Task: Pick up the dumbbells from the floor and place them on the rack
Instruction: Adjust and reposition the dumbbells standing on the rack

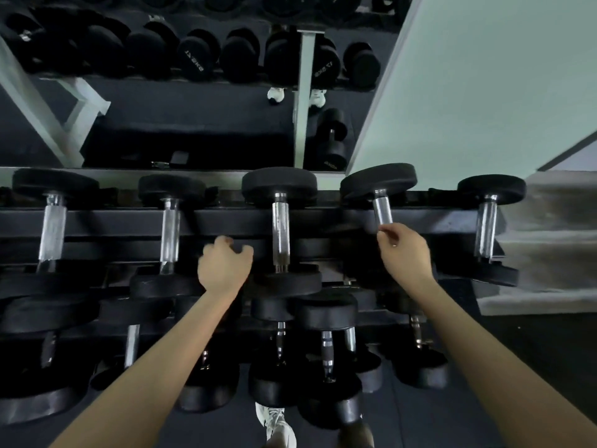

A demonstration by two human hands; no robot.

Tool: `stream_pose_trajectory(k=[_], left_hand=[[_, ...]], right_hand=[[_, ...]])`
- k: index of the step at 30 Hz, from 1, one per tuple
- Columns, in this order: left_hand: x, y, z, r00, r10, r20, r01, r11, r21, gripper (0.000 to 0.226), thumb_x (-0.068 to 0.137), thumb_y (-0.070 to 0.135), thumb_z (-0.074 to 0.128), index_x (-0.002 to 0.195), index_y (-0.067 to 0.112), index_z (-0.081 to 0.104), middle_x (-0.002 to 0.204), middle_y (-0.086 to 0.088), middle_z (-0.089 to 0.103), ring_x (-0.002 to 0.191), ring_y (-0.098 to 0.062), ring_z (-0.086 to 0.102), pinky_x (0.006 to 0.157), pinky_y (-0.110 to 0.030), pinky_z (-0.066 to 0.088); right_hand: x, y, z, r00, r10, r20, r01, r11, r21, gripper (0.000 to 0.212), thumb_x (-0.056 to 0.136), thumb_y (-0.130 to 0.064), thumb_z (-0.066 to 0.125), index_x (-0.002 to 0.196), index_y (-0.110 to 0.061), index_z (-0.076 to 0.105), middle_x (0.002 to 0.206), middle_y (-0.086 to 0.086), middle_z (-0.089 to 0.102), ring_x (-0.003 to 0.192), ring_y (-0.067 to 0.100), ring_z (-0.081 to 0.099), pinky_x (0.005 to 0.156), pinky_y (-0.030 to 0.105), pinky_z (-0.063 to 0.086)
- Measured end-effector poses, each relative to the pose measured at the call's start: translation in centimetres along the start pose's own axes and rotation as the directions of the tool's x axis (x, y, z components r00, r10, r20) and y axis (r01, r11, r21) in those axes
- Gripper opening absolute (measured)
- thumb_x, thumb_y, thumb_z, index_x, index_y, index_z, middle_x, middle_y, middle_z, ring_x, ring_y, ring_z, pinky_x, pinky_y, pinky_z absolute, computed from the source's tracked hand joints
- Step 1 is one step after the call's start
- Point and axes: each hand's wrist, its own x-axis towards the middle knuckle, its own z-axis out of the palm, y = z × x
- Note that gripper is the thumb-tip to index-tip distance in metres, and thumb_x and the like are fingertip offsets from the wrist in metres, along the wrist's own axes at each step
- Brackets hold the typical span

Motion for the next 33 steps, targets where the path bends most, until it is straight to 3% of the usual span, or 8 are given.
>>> stream_pose_trajectory(k=[2,4,8,12,15,19,25,33], left_hand=[[-1.3,2.6,0.5,0.973,0.177,-0.147,-0.191,0.978,-0.083,0.028,0.086,0.021,0.054,0.109,0.008,0.063,0.107,-0.012,0.066,0.096,-0.029,0.062,0.078,-0.033,0.046],[-2.8,5.8,2.2,0.957,0.259,-0.133,-0.280,0.943,-0.181,0.020,0.088,0.018,0.054,0.101,0.008,0.066,0.099,-0.007,0.067,0.090,-0.022,0.062,0.076,-0.029,0.045],[-4.4,11.7,7.9,0.953,0.273,0.131,-0.198,0.888,-0.415,0.023,0.092,0.020,0.053,0.105,0.008,0.067,0.101,-0.008,0.071,0.096,-0.022,0.065,0.085,-0.030,0.050],[-4.7,16.8,13.4,0.935,0.214,0.285,-0.057,0.880,-0.472,0.033,0.094,0.027,0.053,0.116,0.005,0.064,0.116,-0.010,0.068,0.110,-0.022,0.061,0.085,-0.023,0.043],[-4.7,19.4,15.7,0.925,0.100,0.365,0.165,0.762,-0.626,0.022,0.092,0.030,0.055,0.091,0.012,0.067,0.094,-0.007,0.069,0.098,-0.023,0.063,0.078,-0.028,0.049],[-4.3,20.4,17.1,0.949,0.014,0.316,0.215,0.704,-0.677,0.019,0.090,0.027,0.059,0.074,0.016,0.062,0.082,-0.006,0.065,0.091,-0.025,0.063,0.090,-0.038,0.050],[-4.3,21.3,16.1,0.926,0.004,0.377,0.266,0.701,-0.661,0.014,0.089,0.020,0.062,0.076,0.020,0.056,0.076,-0.001,0.059,0.068,-0.016,0.058,0.062,-0.030,0.050],[-3.7,20.7,16.7,0.931,0.038,0.363,0.221,0.732,-0.645,0.009,0.088,0.020,0.063,0.094,0.013,0.062,0.081,-0.002,0.062,0.082,-0.024,0.062,0.065,-0.031,0.052]], right_hand=[[0.9,1.9,-2.1,1.000,0.019,-0.021,-0.020,0.999,-0.048,0.028,0.095,-0.019,0.050,0.117,-0.008,0.062,0.109,0.010,0.069,0.097,0.026,0.062,0.077,0.025,0.039],[2.5,3.8,-3.3,0.997,0.063,0.050,-0.059,0.995,-0.086,0.030,0.095,-0.024,0.051,0.117,-0.006,0.061,0.106,0.010,0.068,0.098,0.026,0.061,0.077,0.026,0.040],[6.1,6.4,-3.1,0.935,0.088,0.342,-0.049,0.991,-0.122,0.032,0.091,-0.037,0.057,0.089,-0.005,0.062,0.086,0.009,0.065,0.088,0.031,0.064,0.070,0.033,0.045],[7.6,7.9,-1.5,0.828,0.077,0.556,-0.092,0.996,0.000,0.036,0.088,-0.036,0.060,0.109,-0.006,0.067,0.105,0.015,0.071,0.096,0.029,0.067,0.090,0.045,0.053],[8.1,8.7,-0.7,0.806,0.095,0.585,-0.076,0.995,-0.056,0.042,0.083,-0.045,0.063,0.111,-0.015,0.067,0.104,0.007,0.072,0.095,0.025,0.067,0.088,0.042,0.054],[9.0,8.9,-0.1,0.747,0.132,0.652,-0.067,0.990,-0.124,0.050,0.078,-0.053,0.065,0.116,-0.021,0.062,0.108,0.003,0.069,0.100,0.024,0.065,0.087,0.038,0.053],[9.7,9.5,0.0,0.723,0.094,0.684,-0.144,0.989,0.016,0.046,0.079,-0.040,0.070,0.114,-0.010,0.065,0.109,0.009,0.070,0.103,0.025,0.065,0.096,0.042,0.050],[9.2,9.8,0.5,0.769,0.115,0.628,-0.147,0.989,-0.001,0.040,0.078,-0.045,0.069,0.101,-0.012,0.069,0.097,0.006,0.073,0.093,0.023,0.068,0.088,0.041,0.054]])
